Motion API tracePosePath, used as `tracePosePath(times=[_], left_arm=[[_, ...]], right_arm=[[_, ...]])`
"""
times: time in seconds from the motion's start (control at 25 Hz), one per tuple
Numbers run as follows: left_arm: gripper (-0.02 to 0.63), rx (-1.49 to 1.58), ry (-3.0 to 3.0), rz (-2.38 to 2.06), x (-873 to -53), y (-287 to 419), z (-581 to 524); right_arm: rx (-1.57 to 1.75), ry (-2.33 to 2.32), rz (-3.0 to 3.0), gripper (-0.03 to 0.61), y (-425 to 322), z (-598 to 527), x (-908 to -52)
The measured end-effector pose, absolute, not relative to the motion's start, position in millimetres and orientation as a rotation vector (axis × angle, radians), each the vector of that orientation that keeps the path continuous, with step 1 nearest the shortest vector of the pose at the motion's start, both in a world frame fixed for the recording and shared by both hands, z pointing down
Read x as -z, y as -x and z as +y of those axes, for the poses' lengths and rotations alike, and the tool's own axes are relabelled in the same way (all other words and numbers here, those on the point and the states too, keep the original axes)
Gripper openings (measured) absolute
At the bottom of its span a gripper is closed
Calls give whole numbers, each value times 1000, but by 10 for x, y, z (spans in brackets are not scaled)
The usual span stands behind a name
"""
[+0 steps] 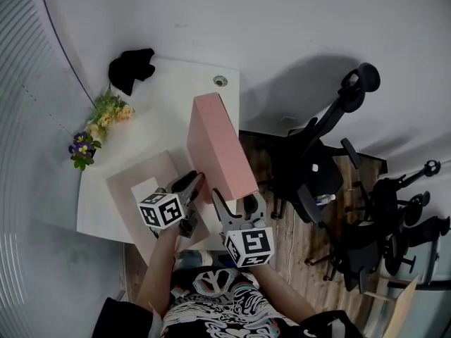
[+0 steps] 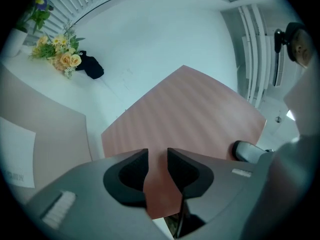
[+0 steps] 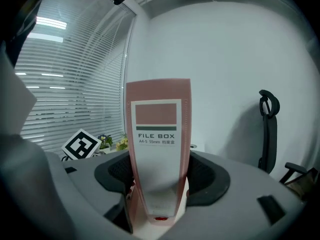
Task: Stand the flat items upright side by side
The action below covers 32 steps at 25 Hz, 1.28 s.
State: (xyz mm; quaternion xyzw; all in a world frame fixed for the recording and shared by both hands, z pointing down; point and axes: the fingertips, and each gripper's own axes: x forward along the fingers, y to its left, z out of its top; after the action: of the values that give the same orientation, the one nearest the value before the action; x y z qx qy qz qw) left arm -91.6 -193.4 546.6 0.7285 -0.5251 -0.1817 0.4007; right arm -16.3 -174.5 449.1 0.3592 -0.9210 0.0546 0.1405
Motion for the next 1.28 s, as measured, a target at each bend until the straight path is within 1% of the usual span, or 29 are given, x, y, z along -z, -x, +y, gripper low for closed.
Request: tracePosePath(times=[0.16,0.32,0.48,0.68,0.96,1.28], left_arm=[[115,526,-1814,-1295,-5492,909,-1895],[140,580,-1796,-1251,-5482,881,-1849],[164,650,-1784,-1215,-5411,892,-1811],[178,692,-1792,-1219,-5276,901,-1777],[191,655,-1823,-1333,-5099,932,-1543],[193,605,-1742,-1535,-5097,1064,-881]], right_arm=[[-161,-1039,-2660,304,159,-1715,-4515],[-180,-1019,-2661,307,143,-1708,-4512],[-200,-1006,-2664,310,139,-1699,-4517],[-238,-1007,-2664,313,94,-1664,-4505],[-220,-952,-2722,310,-19,-1587,-4427],[-226,-891,-2782,304,-194,-1274,-4362]])
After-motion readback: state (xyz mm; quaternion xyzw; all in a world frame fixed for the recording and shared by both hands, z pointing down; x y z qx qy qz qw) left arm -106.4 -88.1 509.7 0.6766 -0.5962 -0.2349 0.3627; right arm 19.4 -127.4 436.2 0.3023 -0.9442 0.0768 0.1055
